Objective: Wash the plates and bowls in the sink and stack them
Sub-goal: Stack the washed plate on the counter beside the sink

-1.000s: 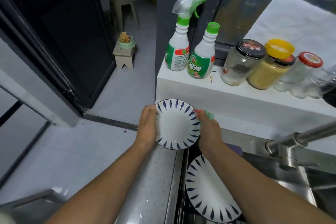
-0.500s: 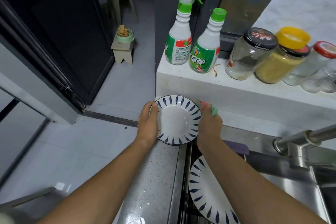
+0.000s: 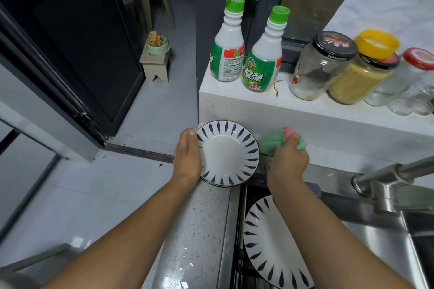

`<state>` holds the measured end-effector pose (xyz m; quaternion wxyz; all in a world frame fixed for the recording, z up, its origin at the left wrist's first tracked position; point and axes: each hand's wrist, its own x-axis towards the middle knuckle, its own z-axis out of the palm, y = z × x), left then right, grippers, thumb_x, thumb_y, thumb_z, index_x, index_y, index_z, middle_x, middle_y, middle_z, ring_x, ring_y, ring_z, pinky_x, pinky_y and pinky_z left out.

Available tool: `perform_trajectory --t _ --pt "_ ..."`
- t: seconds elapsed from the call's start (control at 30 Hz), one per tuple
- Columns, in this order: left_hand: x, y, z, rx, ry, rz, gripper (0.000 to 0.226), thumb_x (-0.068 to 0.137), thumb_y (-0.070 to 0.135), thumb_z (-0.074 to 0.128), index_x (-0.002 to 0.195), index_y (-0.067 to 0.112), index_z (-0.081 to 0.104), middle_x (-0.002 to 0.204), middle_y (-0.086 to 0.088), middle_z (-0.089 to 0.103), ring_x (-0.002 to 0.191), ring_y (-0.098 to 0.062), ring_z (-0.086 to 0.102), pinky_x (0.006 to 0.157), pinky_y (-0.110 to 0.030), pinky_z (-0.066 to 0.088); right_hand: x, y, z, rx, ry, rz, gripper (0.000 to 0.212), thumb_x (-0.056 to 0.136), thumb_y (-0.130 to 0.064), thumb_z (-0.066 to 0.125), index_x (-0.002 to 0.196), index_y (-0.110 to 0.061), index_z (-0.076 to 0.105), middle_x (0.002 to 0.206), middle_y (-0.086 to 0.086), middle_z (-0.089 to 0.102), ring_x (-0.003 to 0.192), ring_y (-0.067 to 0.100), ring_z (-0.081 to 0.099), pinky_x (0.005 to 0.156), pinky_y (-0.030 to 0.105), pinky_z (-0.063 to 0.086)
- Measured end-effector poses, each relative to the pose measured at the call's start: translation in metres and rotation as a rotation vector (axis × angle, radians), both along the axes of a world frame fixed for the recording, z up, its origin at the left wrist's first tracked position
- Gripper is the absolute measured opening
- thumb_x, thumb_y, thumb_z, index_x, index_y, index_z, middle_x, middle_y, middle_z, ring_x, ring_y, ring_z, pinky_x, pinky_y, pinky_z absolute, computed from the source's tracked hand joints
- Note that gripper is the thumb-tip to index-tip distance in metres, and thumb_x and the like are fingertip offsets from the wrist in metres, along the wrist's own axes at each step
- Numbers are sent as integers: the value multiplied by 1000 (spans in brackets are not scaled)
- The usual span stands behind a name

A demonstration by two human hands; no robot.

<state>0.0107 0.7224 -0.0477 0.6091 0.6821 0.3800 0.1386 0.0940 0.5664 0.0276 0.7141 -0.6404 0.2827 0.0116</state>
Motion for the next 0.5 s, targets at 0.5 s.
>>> perform_trajectory --t 0.5 --pt "-63 -104 77 8 -71 -287 18 108 31 44 99 25 57 92 6 67 83 -4 61 68 -9 44 -60 -174 14 -540 10 497 28 104 -37 46 100 -21 69 97 -1 70 94 19 67 91 47 55"
